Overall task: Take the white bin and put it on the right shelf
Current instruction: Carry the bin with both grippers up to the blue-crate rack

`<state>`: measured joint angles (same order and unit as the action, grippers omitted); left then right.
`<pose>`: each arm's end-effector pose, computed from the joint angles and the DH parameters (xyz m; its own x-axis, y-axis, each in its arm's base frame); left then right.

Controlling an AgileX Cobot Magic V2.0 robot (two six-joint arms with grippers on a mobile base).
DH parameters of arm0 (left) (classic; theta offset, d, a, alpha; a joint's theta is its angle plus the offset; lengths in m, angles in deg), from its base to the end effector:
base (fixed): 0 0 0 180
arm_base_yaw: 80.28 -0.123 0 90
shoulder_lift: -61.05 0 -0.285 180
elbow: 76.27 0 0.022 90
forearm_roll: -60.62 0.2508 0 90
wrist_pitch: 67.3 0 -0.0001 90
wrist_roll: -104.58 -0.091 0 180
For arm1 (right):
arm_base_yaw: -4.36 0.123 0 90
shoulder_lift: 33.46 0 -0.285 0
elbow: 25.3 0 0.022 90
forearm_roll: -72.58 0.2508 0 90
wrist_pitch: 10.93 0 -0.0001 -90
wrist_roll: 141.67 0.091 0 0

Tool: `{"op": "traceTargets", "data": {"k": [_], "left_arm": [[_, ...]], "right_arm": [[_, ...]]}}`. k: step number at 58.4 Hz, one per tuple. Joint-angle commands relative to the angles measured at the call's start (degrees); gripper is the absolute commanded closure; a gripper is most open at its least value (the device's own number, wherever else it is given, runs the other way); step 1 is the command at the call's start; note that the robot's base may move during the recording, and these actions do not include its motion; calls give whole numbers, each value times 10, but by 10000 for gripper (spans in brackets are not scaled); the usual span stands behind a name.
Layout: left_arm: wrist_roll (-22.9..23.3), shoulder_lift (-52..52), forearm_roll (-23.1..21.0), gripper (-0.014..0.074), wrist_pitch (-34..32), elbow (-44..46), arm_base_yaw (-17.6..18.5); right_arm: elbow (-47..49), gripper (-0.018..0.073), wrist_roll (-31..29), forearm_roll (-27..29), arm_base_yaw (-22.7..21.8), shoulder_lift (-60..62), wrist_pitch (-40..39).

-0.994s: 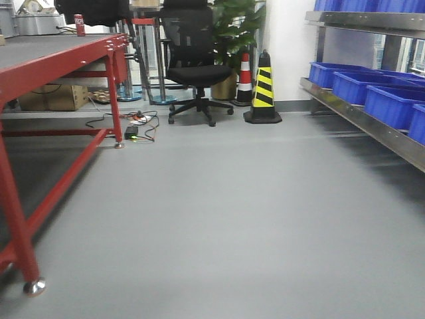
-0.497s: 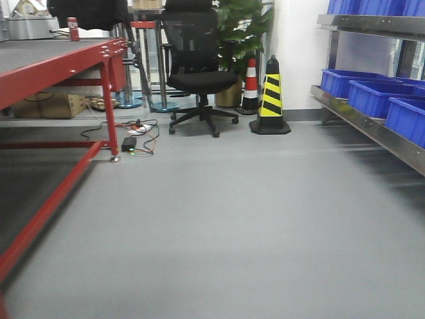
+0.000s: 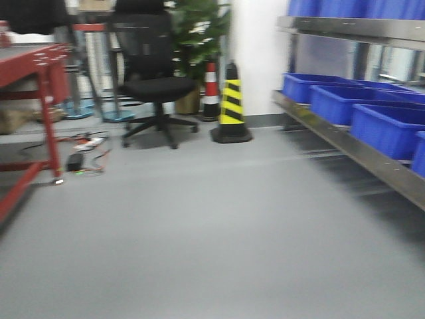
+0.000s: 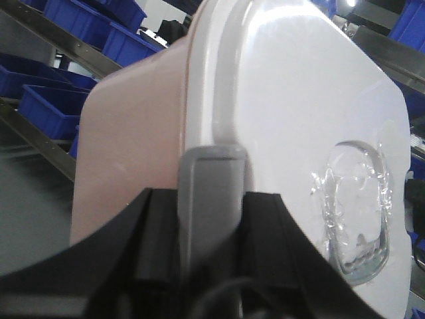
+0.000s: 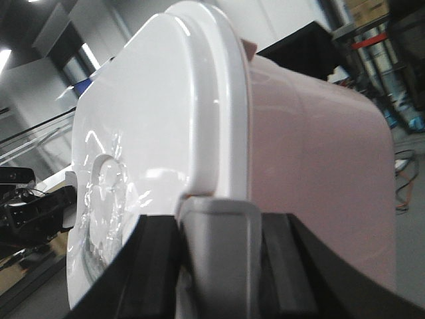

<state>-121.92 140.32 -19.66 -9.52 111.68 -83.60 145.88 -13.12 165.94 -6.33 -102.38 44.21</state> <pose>0.2315 -0.0626 0.5074 -0.2885 -0.2564 -0.9225 0.7476 0.5416 -0.3843 0.1983 0.0385 0.4790 -0.2580 0.4572 -0.8511 -0.6755 0.5445 0.4973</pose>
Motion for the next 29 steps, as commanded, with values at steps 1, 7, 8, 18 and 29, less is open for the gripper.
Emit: {"op": "traceTargets", "data": {"k": [1,7,8,18,29], "left_arm": [[-18,-22,-62,716,184,19,27],[-18,-22,-62,716,184,19,27],[-18,-22,-62,716,184,19,27],[-18,-22,-62,716,184,19,27],[-18,-22,-62,716,184,19,27]], "right_arm": [[21,501,-14,53,22,17,139],[21,501,-14,53,22,17,139],[21,501,-14,53,22,17,138],[21,501,-14,53,22,17,138],[21,501,-14,53,21,17,138]]}}
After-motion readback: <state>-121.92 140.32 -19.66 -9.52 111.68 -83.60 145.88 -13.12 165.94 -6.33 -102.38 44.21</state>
